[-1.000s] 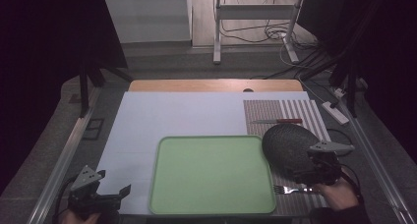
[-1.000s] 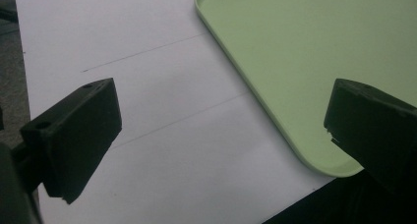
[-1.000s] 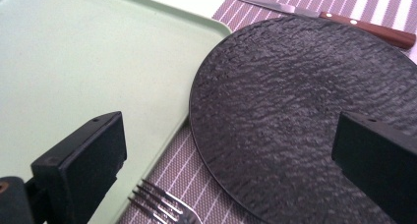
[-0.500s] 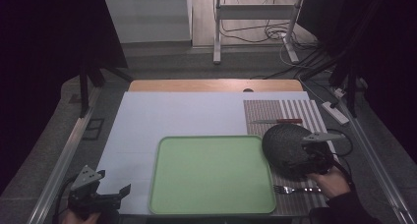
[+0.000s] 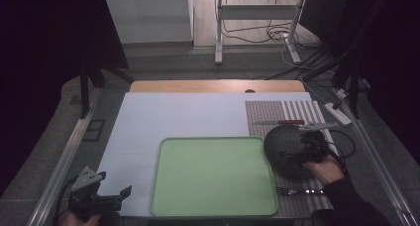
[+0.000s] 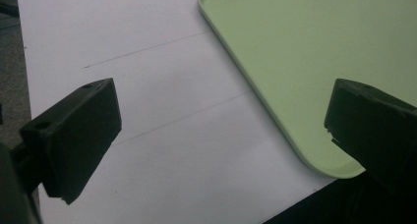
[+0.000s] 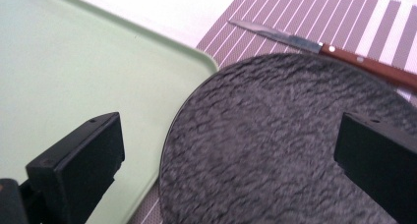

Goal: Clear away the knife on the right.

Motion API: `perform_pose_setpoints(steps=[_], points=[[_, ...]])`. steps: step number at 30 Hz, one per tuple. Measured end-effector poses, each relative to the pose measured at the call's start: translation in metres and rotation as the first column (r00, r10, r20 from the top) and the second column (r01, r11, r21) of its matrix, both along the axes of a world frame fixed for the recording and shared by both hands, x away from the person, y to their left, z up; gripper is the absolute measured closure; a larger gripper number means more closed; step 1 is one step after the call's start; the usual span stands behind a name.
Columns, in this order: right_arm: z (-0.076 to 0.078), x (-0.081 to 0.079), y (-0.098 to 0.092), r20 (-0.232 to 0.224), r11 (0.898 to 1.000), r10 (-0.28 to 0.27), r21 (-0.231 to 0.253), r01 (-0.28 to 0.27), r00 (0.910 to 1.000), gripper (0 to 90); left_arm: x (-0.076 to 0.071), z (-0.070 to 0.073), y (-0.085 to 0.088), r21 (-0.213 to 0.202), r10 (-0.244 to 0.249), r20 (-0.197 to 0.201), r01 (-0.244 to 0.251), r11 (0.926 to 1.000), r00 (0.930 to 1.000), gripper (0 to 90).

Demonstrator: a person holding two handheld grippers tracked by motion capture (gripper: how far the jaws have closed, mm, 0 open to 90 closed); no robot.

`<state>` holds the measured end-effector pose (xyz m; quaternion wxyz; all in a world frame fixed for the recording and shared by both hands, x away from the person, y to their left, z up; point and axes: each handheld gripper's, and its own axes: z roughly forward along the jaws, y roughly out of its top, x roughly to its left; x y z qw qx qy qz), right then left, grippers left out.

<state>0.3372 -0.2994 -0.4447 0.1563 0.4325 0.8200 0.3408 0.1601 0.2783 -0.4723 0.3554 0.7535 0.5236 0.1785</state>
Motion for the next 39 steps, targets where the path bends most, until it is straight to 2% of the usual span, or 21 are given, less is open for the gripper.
perform_pose_setpoints(steps=[1,7,15,20,24,31,32,39], points=[[0.000,0.007,0.001,0.001,1.000,0.002,-0.004,-0.002,1.0000,0.0,0.000,0.000,0.000,0.000,0.000,0.000,0.000,1.0000,1.0000,1.4],[-0.005,0.023,0.004,-0.029,1.000,0.008,0.001,-0.008,0.9996,0.0,0.000,0.000,0.000,0.000,-0.001,-0.001,0.001,1.0000,1.0000,1.4],[-0.009,0.038,0.006,-0.045,0.999,0.010,-0.041,-0.012,0.9989,0.0,0.000,0.000,-0.001,0.012,-0.006,-0.003,0.006,0.9999,1.0000,1.4],[-0.009,0.049,0.007,-0.053,0.999,0.000,-0.053,-0.002,0.9986,0.0,0.000,0.000,-0.001,0.014,-0.007,-0.003,0.007,0.9999,1.0000,1.4],[-0.012,0.063,0.009,-0.076,0.998,-0.007,-0.071,0.002,0.9971,0.0,0.001,0.000,-0.001,0.015,-0.008,-0.005,0.008,0.9999,1.0000,1.4],[-0.015,0.081,0.009,-0.084,0.996,-0.026,-0.083,0.019,0.9962,0.0,0.001,0.000,-0.001,0.017,-0.009,-0.005,0.009,0.9998,0.9999,1.4],[-0.015,0.087,0.010,-0.084,0.995,-0.029,-0.094,0.021,0.9960,0.0,0.001,0.000,-0.001,0.018,-0.009,-0.006,0.009,0.9998,0.9999,1.4],[-0.016,0.105,0.009,-0.099,0.996,-0.044,-0.088,0.035,0.9941,0.0,0.001,0.000,-0.002,0.018,-0.008,-0.007,0.008,0.9998,0.9999,1.4]])
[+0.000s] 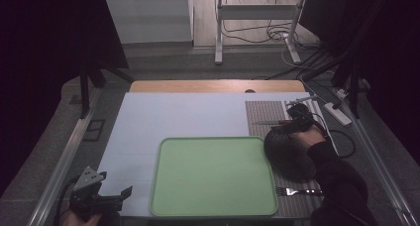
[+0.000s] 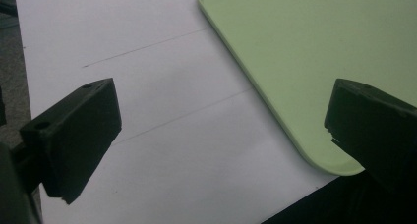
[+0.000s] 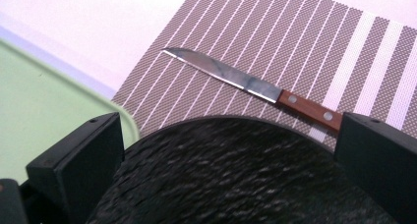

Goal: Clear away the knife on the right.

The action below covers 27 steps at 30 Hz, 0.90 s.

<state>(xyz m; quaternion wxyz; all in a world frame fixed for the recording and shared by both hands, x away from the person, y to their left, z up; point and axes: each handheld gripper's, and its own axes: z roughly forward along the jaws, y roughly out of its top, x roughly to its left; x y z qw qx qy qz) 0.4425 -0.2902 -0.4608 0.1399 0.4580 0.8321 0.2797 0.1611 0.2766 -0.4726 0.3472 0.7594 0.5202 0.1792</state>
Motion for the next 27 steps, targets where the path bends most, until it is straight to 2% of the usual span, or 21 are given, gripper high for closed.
perform_pose_setpoints(steps=[13,20,24,27], points=[[-0.012,0.034,-0.009,-0.039,0.997,-0.063,-0.055,0.061,0.9973,0.0,0.000,0.000,0.000,0.002,-0.002,-0.002,0.002,1.0000,1.0000,1.4],[-0.017,0.046,-0.014,-0.026,0.993,-0.090,-0.078,0.088,0.9956,0.0,0.000,0.000,0.000,0.003,-0.003,-0.002,0.003,1.0000,1.0000,1.4],[-0.020,0.054,-0.019,-0.027,0.991,-0.106,-0.084,0.104,0.9940,4.7,0.000,0.000,0.000,0.004,-0.004,-0.003,0.004,1.0000,1.0000,1.5],[-0.021,0.061,-0.027,-0.025,0.989,-0.127,-0.082,0.125,0.9916,18.2,0.000,0.000,0.000,0.005,-0.006,-0.003,0.006,1.0000,1.0000,1.5]])
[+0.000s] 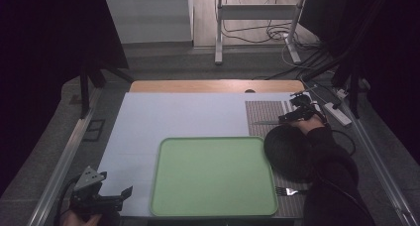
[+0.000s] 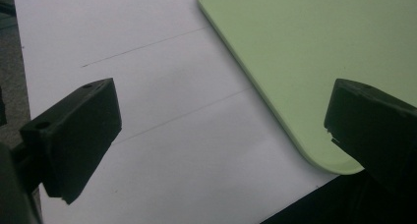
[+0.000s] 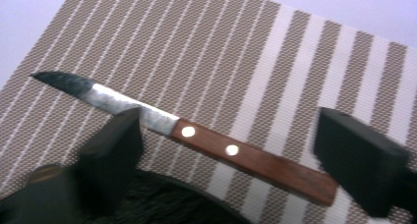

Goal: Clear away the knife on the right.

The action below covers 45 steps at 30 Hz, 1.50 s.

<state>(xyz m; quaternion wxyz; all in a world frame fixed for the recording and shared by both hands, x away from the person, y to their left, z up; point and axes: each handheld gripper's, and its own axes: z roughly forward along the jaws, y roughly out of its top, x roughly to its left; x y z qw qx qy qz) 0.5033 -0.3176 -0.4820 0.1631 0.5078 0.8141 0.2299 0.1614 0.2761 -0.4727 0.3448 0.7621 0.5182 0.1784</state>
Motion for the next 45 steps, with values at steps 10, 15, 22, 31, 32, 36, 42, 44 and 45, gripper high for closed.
perform_pose_setpoints(steps=[10,15,22,31,32,36,42,44,45], points=[[-0.003,0.015,-0.024,-0.005,0.998,-0.033,-0.063,0.033,0.9994,89.4,0.000,0.000,-0.001,0.003,0.001,-0.002,-0.001,1.0000,1.0000,1.5],[-0.008,0.018,-0.033,0.007,0.993,-0.054,-0.102,0.054,0.9985,89.5,0.000,0.000,0.000,0.001,0.003,-0.004,-0.003,1.0000,1.0000,1.6],[-0.014,0.014,-0.044,-0.063,0.996,-0.040,-0.083,0.035,0.9972,89.5,0.000,0.000,-0.001,0.002,0.002,-0.003,-0.002,1.0000,1.0000,1.6],[-0.013,0.001,-0.049,-0.105,0.999,-0.011,-0.053,0.006,0.9944,89.5,0.001,0.000,-0.001,0.011,0.002,-0.005,-0.002,0.9999,1.0000,1.9],[-0.013,-0.002,-0.050,-0.112,0.999,-0.008,-0.045,0.003,0.9937,89.5,0.001,0.000,-0.002,0.011,0.003,-0.005,-0.002,0.9999,1.0000,1.9],[-0.012,-0.005,-0.051,-0.131,1.000,-0.007,-0.030,0.003,0.9913,89.6,0.001,0.000,-0.002,0.012,0.004,-0.005,-0.004,0.9999,1.0000,1.9],[-0.012,-0.005,-0.051,-0.127,1.000,-0.010,-0.027,0.007,0.9918,89.5,0.001,0.000,-0.002,0.015,0.004,-0.005,-0.004,0.9999,1.0000,2.1],[-0.011,-0.005,-0.050,-0.117,1.000,-0.012,-0.027,0.009,0.9931,89.4,0.001,0.000,-0.002,0.016,0.004,-0.006,-0.004,0.9999,1.0000,2.1],[-0.010,-0.006,-0.050,-0.101,0.999,-0.015,-0.029,0.012,0.9948,89.4,0.001,0.000,-0.002,0.017,0.003,-0.005,-0.003,0.9998,1.0000,2.1]])
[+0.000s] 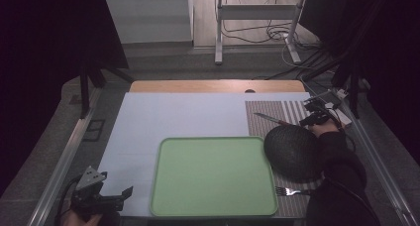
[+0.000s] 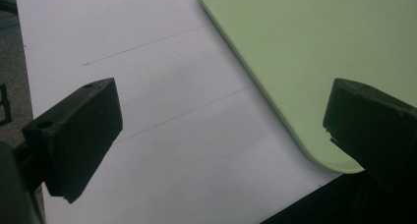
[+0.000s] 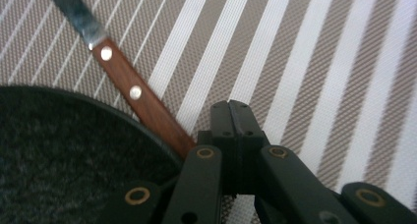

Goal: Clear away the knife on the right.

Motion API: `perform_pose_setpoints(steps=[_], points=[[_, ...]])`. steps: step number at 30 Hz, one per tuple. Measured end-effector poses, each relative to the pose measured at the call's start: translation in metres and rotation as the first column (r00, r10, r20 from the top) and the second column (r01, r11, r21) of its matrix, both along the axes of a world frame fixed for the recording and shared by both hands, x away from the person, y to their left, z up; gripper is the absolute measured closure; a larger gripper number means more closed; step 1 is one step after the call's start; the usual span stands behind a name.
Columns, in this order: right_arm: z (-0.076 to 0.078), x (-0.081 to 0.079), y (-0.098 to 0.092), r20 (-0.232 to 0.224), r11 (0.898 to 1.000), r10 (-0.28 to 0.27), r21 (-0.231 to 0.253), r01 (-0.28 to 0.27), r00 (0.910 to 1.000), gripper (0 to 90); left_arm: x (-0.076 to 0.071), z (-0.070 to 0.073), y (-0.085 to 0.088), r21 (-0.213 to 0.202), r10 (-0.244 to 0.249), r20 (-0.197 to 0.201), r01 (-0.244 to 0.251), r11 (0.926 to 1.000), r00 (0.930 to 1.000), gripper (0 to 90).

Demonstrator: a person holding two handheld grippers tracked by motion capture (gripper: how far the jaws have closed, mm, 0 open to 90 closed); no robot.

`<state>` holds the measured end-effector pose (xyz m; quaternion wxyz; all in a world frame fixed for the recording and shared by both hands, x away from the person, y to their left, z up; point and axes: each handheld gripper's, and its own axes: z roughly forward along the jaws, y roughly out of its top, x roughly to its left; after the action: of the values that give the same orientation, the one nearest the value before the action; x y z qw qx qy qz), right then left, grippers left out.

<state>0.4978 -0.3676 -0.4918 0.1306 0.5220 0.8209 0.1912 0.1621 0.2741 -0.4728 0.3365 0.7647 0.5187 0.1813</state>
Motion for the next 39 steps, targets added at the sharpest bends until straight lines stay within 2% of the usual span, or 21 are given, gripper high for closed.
perform_pose_setpoints(steps=[1,2,4,5,6,7,9,11,12,13,14,15,16,22,23,25,29,31,37,39], points=[[0.005,0.000,0.001,0.029,1.000,-0.006,0.008,0.006,0.9996,85.7,0.000,0.000,0.000,0.001,0.000,0.000,0.000,1.0000,1.0000,2.1],[0.005,0.000,0.001,0.029,1.000,-0.006,0.008,0.006,0.9996,85.7,0.000,0.000,0.000,0.001,0.000,0.000,0.000,1.0000,1.0000,2.1],[0.011,0.000,0.004,0.046,0.999,-0.015,0.031,0.013,0.9988,73.6,0.000,0.000,0.000,0.003,0.000,0.000,0.000,1.0000,1.0000,2.2],[0.012,0.000,0.005,0.046,0.999,-0.019,0.029,0.017,0.9987,68.3,0.000,0.000,0.000,0.004,0.000,0.000,0.000,1.0000,1.0000,2.2],[0.012,0.000,0.005,0.046,0.999,-0.019,0.029,0.017,0.9987,68.3,0.000,0.000,0.000,0.004,0.000,0.000,0.000,1.0000,1.0000,2.2],[0.013,0.002,0.009,0.036,0.999,-0.026,0.046,0.024,0.9990,55.7,0.000,0.000,-0.001,0.006,0.000,-0.001,0.000,1.0000,1.0000,2.3],[0.013,0.002,0.010,0.033,0.998,-0.024,0.057,0.022,0.9992,53.3,0.000,0.000,-0.001,0.007,0.001,-0.001,-0.001,1.0000,1.0000,2.3],[0.013,0.002,0.016,0.044,0.999,-0.025,0.049,0.023,0.9987,43.2,0.000,0.000,-0.001,0.009,0.001,-0.002,-0.001,1.0000,1.0000,2.4],[0.013,0.004,0.022,0.030,0.998,-0.018,0.054,0.017,0.9994,33.2,0.000,0.000,-0.001,0.010,0.001,-0.002,-0.001,1.0000,1.0000,2.4],[0.013,0.004,0.022,0.030,0.998,-0.018,0.054,0.017,0.9994,33.2,0.000,0.000,-0.001,0.010,0.001,-0.002,-0.001,1.0000,1.0000,2.4],[0.013,0.004,0.025,0.031,0.999,-0.015,0.052,0.013,0.9994,28.7,0.000,0.000,-0.001,0.010,0.001,-0.002,-0.001,0.9999,1.0000,2.4],[0.012,0.005,0.032,0.028,0.999,-0.016,0.040,0.015,0.9995,18.5,0.000,0.000,-0.001,0.010,0.001,-0.002,-0.001,0.9999,1.0000,2.5],[0.011,0.006,0.035,0.024,0.999,-0.015,0.031,0.014,0.9996,15.7,0.000,0.000,-0.001,0.011,0.001,-0.002,-0.001,0.9999,1.0000,2.5],[0.005,0.010,0.047,-0.003,0.999,0.009,0.036,-0.009,1.0000,7.5,0.000,0.000,-0.001,0.011,0.001,-0.002,-0.001,0.9999,1.0000,2.5],[0.004,0.011,0.049,-0.003,1.000,0.009,0.027,-0.009,1.0000,3.0,0.000,0.000,-0.001,0.011,0.001,-0.003,-0.001,0.9999,1.0000,2.5],[-0.001,0.014,0.056,-0.012,1.000,0.021,0.000,-0.021,0.9997,0.0,0.000,0.000,-0.001,0.011,0.001,-0.002,-0.001,0.9999,1.0000,2.5],[-0.004,0.017,0.061,-0.022,0.999,0.036,0.005,-0.036,0.9991,0.0,0.000,0.000,-0.001,0.010,0.001,-0.002,-0.001,0.9999,1.0000,2.5],[-0.009,0.020,0.063,-0.036,0.999,0.043,-0.015,-0.043,0.9984,0.0,0.000,0.000,-0.001,0.010,0.000,-0.003,0.000,0.9999,1.0000,2.5],[-0.017,0.026,0.062,-0.060,0.999,0.042,-0.016,-0.043,0.9973,0.0,0.000,0.000,-0.001,0.007,0.000,-0.003,0.000,1.0000,1.0000,2.5],[-0.018,0.028,0.062,-0.059,0.998,0.046,-0.034,-0.048,0.9972,0.0,0.000,0.000,0.000,0.002,0.000,-0.002,0.000,1.0000,1.0000,2.5]])
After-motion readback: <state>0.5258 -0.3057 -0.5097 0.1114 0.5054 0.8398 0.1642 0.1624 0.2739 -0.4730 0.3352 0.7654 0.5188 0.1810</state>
